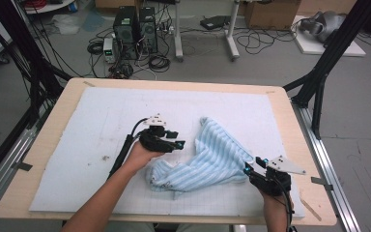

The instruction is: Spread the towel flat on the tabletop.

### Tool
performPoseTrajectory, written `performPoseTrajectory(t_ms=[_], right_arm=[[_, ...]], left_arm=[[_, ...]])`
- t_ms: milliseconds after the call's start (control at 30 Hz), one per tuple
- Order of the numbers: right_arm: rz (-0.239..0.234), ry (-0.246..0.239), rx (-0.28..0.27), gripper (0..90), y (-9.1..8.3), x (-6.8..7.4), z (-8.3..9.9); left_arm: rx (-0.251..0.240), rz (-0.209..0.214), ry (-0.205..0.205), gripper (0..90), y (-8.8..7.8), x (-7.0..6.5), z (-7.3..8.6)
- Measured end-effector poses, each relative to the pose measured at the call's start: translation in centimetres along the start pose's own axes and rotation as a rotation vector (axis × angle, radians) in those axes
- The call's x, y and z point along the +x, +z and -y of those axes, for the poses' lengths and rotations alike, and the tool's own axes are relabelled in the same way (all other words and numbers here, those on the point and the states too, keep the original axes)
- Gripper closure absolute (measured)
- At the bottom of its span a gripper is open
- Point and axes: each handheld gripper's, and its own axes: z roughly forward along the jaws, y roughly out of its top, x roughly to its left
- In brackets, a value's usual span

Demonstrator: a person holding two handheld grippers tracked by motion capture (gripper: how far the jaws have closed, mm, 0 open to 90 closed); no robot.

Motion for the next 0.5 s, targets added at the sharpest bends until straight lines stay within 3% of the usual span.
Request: performPoseTrajectory(t_ms=[100,300,433,500], right_arm=[[0.001,-0.005,0.004,50.5,0.0,-0.1,0.1],[-0.007,0.001,0.001,50.4,-0.1,-0.3,0.3],[-0.012,-0.008,-0.007,50.4,-0.3,-0.4,0.3],[-0.013,-0.003,-0.007,50.3,-0.4,-0.5,0.3]], left_arm=[[0.018,0.015,0.008,45.2,1.5,-0.6,-0.3],[0.115,0.016,0.036,45.5,4.9,-1.8,-0.2],[0.177,-0.009,0.084,47.6,6.6,-3.1,-0.1],[0.191,-0.052,0.127,52.7,6.9,-3.6,-0.2]])
